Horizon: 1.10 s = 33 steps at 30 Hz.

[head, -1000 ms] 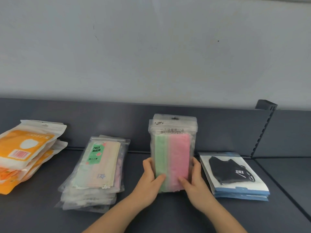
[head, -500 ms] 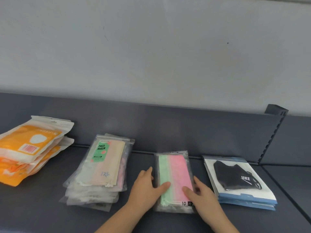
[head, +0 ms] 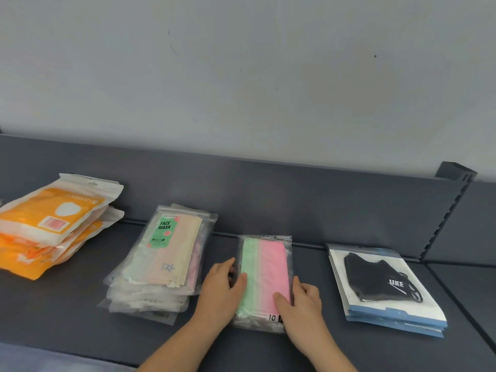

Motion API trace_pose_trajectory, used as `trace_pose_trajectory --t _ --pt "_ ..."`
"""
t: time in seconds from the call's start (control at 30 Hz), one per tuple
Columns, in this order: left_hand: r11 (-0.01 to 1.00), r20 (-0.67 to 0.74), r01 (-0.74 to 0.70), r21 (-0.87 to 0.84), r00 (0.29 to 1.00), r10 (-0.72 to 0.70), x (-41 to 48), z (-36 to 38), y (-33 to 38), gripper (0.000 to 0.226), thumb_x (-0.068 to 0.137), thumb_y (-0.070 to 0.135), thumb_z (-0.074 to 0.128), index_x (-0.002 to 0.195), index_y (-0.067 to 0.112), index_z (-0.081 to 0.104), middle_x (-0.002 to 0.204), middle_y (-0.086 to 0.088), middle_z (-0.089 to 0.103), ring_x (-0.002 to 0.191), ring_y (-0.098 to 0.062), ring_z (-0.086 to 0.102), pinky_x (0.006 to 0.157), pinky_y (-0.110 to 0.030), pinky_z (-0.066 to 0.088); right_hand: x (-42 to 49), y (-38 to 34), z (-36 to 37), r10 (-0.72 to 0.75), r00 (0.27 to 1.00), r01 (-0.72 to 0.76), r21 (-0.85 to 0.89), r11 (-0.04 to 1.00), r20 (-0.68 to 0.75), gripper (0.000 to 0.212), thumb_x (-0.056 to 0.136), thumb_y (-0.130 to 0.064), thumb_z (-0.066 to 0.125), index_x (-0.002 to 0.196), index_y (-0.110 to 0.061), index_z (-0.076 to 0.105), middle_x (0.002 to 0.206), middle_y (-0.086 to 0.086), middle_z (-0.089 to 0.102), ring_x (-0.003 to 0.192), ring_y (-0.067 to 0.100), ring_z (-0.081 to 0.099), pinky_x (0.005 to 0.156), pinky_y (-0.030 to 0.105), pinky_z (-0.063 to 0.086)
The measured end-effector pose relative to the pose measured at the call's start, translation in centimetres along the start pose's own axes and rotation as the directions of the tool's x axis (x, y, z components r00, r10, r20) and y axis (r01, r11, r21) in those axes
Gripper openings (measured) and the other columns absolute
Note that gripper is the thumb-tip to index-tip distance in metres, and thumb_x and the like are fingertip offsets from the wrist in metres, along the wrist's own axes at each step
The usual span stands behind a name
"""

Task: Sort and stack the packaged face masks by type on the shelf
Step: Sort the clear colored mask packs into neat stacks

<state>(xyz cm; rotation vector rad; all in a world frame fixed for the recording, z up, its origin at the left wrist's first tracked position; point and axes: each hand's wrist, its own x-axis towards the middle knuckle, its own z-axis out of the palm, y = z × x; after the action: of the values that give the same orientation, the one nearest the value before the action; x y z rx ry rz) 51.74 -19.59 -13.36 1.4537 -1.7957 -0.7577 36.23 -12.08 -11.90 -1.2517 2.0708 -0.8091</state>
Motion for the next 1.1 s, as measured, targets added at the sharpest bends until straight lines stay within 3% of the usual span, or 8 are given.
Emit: trace_pose_trajectory --t 0.17,0.3,0.37,0.47,0.63,0.8,0.9,1.1 --pt "1.000 0.039 0.020 -0.005 0.999 -0.020 0.1 -0.3 0.6 0.048 0.098 0.028 0.054 0.143 0.011 0.048 0.134 -0.001 0.050 0.121 -0.014 0.052 0.106 -0.025 0.038 0.2 -0.5 0.2 0.023 1.000 -0.023 -0.019 1.000 -0.016 0.073 0.098 -0.033 0.047 0.156 -0.006 0.012 0.137 0.008 0.028 0.133 0.025 0.025 0.111 0.028 0.021" --pt "0.997 0.137 -0.046 -0.063 0.989 0.054 -0.7 -2.1 2.3 0.058 0.102 0.033 0.046 0.154 0.018 0.026 0.157 0.005 0.022 0.148 -0.009 0.016 0.114 -0.018 0.011 -0.1 -1.3 -0.3 0.069 0.998 -0.070 -0.105 0.992 -0.013 0.081 0.096 -0.038 0.047 0.157 -0.011 0.003 0.149 0.012 0.024 0.138 0.033 0.023 0.113 0.038 0.023" --pt "0.987 0.224 -0.099 -0.125 0.966 0.125 -1.4 -3.9 3.0 0.061 0.098 0.038 0.052 0.153 0.028 0.027 0.149 0.016 0.023 0.146 -0.002 0.015 0.114 -0.017 0.011 -0.3 -2.4 -0.9 0.069 0.996 -0.073 -0.094 0.993 -0.052 0.082 0.095 -0.036 0.050 0.157 -0.014 0.002 0.155 0.014 0.018 0.142 0.036 0.019 0.114 0.041 0.022" --pt "0.931 0.277 -0.122 -0.344 0.934 0.225 -1.3 -7.8 3.0 0.040 0.090 0.038 0.063 0.128 0.042 0.051 0.141 0.018 0.048 0.134 0.001 0.043 0.113 -0.022 0.033 -0.7 -5.0 -1.0 -0.068 0.980 0.073 0.021 0.997 -0.187 0.071 0.095 -0.023 0.054 0.155 -0.016 0.018 0.153 0.009 0.021 0.141 0.030 0.018 0.114 0.036 0.018" --pt "0.967 -0.032 -0.226 -0.116 0.974 0.223 2.0 -15.1 0.3 0.025 0.093 0.019 0.065 0.115 0.030 0.065 0.117 0.019 0.063 0.109 0.003 0.058 0.098 -0.018 0.045 -0.9 -9.9 2.1 -0.315 0.940 0.323 0.047 0.945 -0.129 0.049 0.092 -0.019 0.058 0.139 -0.026 0.046 0.129 -0.011 0.039 0.134 0.011 0.034 0.113 0.027 0.026" --pt "0.995 -0.028 0.003 0.096 1.000 0.000 6.0 -19.3 -5.9 0.040 0.091 0.028 0.066 0.130 0.023 0.058 0.125 0.008 0.057 0.106 -0.008 0.055 0.091 -0.027 0.045 -0.6 -12.9 6.6 -0.293 0.956 0.294 0.112 0.949 -0.025 0.050 0.095 -0.024 0.058 0.142 -0.023 0.042 0.138 -0.007 0.042 0.120 0.002 0.042 0.104 0.019 0.031" --pt "0.995 0.065 0.093 0.044 0.993 -0.096 7.2 -19.8 -8.7 0.054 0.089 0.033 0.068 0.138 0.019 0.051 0.130 0.004 0.057 0.106 -0.010 0.055 0.086 -0.026 0.045 -0.3 -13.8 8.9 -0.228 0.973 0.223 0.109 0.969 0.038 0.053 0.092 -0.038 0.061 0.140 -0.026 0.042 0.134 -0.007 0.043 0.114 0.006 0.050 0.101 0.027 0.042" --pt "0.979 0.200 0.142 -0.144 0.973 -0.112 7.8 -18.7 -10.9 0.029 0.093 0.047 0.058 0.116 0.031 0.057 0.125 0.006 0.052 0.108 -0.009 0.056 0.094 -0.031 0.047 -0.2 -14.4 12.2 -0.132 0.991 0.121 0.308 0.944 0.015 0.089 0.081 -0.041 0.075 0.152 -0.029 0.022 0.143 -0.012 0.041 0.124 0.004 0.044 0.101 0.025 0.038"
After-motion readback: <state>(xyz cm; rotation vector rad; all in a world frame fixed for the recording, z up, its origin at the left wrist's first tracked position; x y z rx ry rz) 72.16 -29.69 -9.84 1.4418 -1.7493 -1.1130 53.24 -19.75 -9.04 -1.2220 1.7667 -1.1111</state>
